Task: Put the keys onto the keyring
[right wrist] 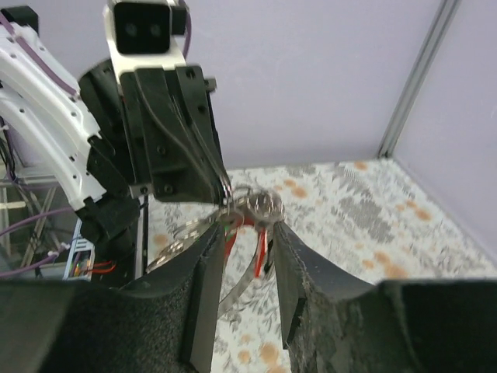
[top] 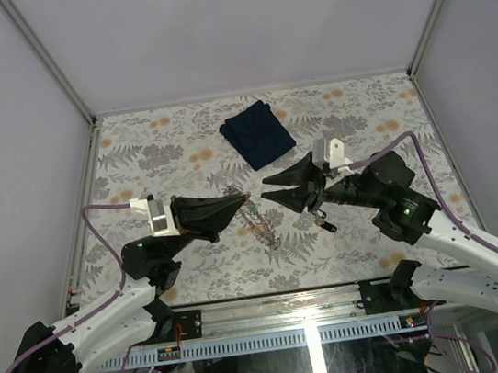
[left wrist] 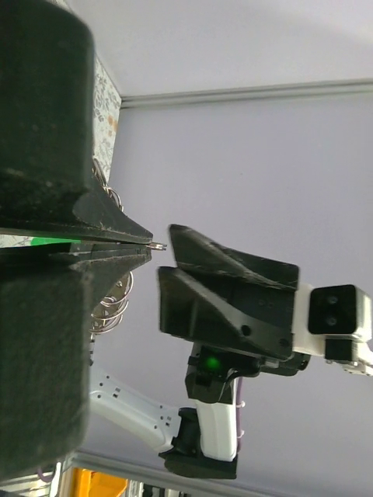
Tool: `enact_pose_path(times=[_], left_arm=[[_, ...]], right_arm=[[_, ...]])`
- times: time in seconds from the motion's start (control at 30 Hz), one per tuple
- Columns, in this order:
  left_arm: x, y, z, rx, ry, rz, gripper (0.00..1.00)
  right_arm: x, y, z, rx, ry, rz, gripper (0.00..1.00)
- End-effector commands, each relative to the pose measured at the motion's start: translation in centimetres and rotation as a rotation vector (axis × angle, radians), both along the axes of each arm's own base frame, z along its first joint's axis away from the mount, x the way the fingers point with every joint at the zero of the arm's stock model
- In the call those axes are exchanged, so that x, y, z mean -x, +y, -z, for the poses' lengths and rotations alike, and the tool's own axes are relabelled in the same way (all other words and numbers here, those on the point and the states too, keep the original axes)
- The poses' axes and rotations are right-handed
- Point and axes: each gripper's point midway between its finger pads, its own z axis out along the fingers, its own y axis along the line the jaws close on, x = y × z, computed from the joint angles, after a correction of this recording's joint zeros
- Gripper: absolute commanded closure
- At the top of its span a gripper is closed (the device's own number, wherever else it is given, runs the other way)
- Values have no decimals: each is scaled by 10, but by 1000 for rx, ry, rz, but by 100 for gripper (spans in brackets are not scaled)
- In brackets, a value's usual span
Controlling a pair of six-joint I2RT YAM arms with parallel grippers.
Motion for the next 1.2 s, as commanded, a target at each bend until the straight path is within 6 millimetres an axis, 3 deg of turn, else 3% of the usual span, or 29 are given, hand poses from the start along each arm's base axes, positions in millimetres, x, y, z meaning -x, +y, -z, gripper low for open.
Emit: enact_pose_path(times=[0.0, 0.23, 0.43, 0.9, 1.17], left_arm=[[23, 7, -32, 72, -133, 56, 100], [24, 5, -34, 68, -141, 64, 100], [26, 2, -36, 58, -154, 85, 100], [26, -4, -33, 34, -153, 111, 100], [26, -6, -31, 19, -149, 120, 100]], right_arm=[[13, -5, -41, -96, -171, -40, 63], [19, -1, -20, -3, -170, -92, 59], [16, 1, -11, 35, -163, -89, 62], [30, 0, -32, -46, -191, -147, 66], [30, 5, -33, -51, -170, -169, 71]])
